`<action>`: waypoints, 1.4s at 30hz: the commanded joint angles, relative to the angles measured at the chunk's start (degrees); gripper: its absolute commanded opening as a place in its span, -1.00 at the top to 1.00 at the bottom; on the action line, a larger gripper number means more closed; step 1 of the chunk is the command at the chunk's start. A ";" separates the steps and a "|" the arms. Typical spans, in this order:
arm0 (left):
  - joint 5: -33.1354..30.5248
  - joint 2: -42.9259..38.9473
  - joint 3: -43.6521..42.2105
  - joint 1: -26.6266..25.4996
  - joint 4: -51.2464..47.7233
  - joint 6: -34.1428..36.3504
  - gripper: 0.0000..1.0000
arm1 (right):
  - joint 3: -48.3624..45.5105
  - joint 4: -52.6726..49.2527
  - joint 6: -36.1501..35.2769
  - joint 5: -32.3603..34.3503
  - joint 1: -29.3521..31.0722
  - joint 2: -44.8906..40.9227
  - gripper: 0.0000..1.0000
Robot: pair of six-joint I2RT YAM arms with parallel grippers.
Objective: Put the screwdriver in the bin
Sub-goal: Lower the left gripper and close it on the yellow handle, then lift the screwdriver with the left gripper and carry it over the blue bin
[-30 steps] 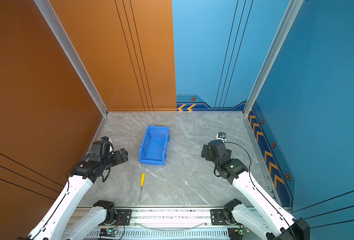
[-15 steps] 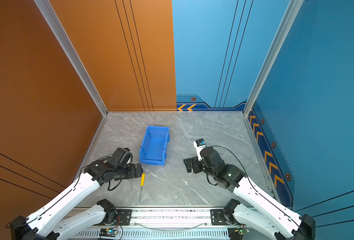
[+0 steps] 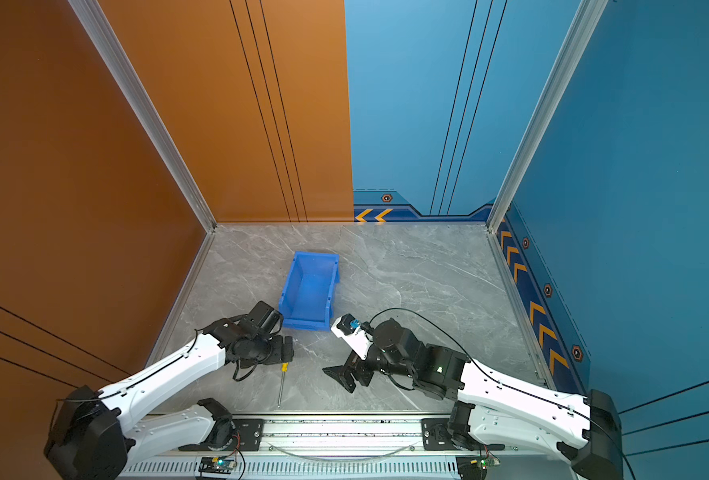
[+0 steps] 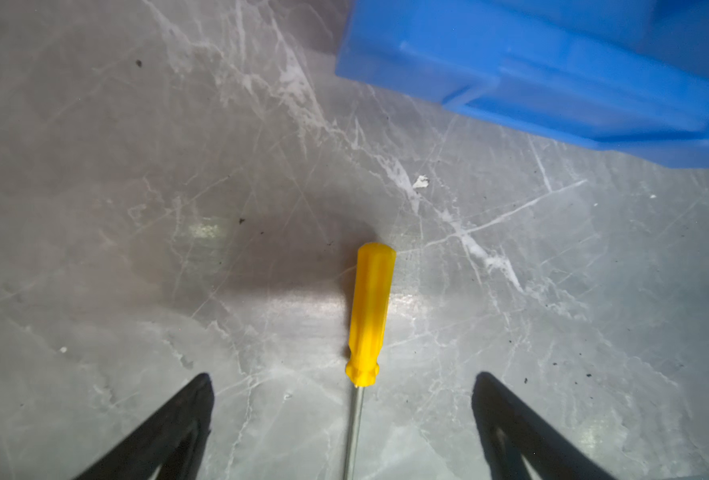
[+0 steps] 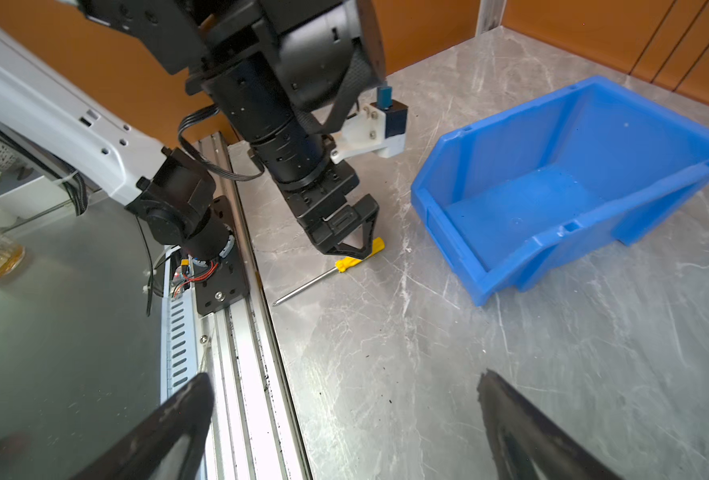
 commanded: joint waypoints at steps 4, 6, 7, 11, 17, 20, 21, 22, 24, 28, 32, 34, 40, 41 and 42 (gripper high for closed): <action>-0.38 3.91 -0.54 -0.87 3.37 -0.48 -0.91 | -2.30 10.63 0.94 0.22 1.63 1.74 -1.00; -1.33 5.25 -0.29 -1.14 3.89 -0.59 -0.80 | -2.17 10.81 0.73 1.07 2.04 2.29 -1.00; -1.61 5.94 -0.36 -1.23 4.42 -0.71 -0.75 | -2.09 10.62 0.54 1.20 2.07 2.52 -1.00; -2.25 8.50 -0.05 -1.98 5.89 -0.99 -0.55 | -2.36 10.05 -0.48 1.69 1.93 2.33 -1.00; -3.92 12.13 1.13 -2.74 6.25 -0.90 -0.27 | -2.97 9.28 -0.50 1.36 0.72 1.47 -1.00; -5.01 13.57 1.24 -3.40 6.25 -1.17 -0.10 | -3.63 9.21 -0.28 1.35 -0.04 0.62 -1.00; -5.48 13.84 1.24 -3.60 6.27 -1.38 -0.06 | -3.76 9.17 -0.17 1.21 -0.32 0.24 -1.00; -5.69 14.04 1.14 -3.75 6.32 -1.58 -0.01 | -3.96 9.13 -0.06 1.19 -0.67 -0.10 -1.00; -5.97 14.32 1.07 -4.03 6.50 -2.18 0.05 | -4.22 9.01 -0.05 1.01 -1.31 -0.64 -1.00; -6.96 14.55 0.88 -5.07 6.53 -3.63 0.20 | -4.88 8.34 -0.51 1.76 -2.28 -1.41 -1.00; -7.38 14.81 1.01 -5.65 6.60 -4.49 0.35 | -5.30 7.74 -0.89 1.58 -3.18 -2.20 -1.00; -7.51 15.02 0.96 -5.93 6.60 -4.63 0.46 | -5.35 7.13 -1.26 1.69 -3.59 -2.80 -1.00; -7.44 15.22 1.24 -6.76 6.54 -5.21 0.76 | -5.73 6.02 -1.95 2.03 -4.63 -4.62 -1.00; -7.40 15.08 1.37 -6.92 6.55 -5.25 0.79 | -5.74 5.79 -2.10 2.06 -4.82 -4.99 -1.00; -7.46 14.73 1.36 -7.13 6.43 -5.42 0.81 | -5.82 5.46 -2.24 2.09 -4.92 -5.31 -1.00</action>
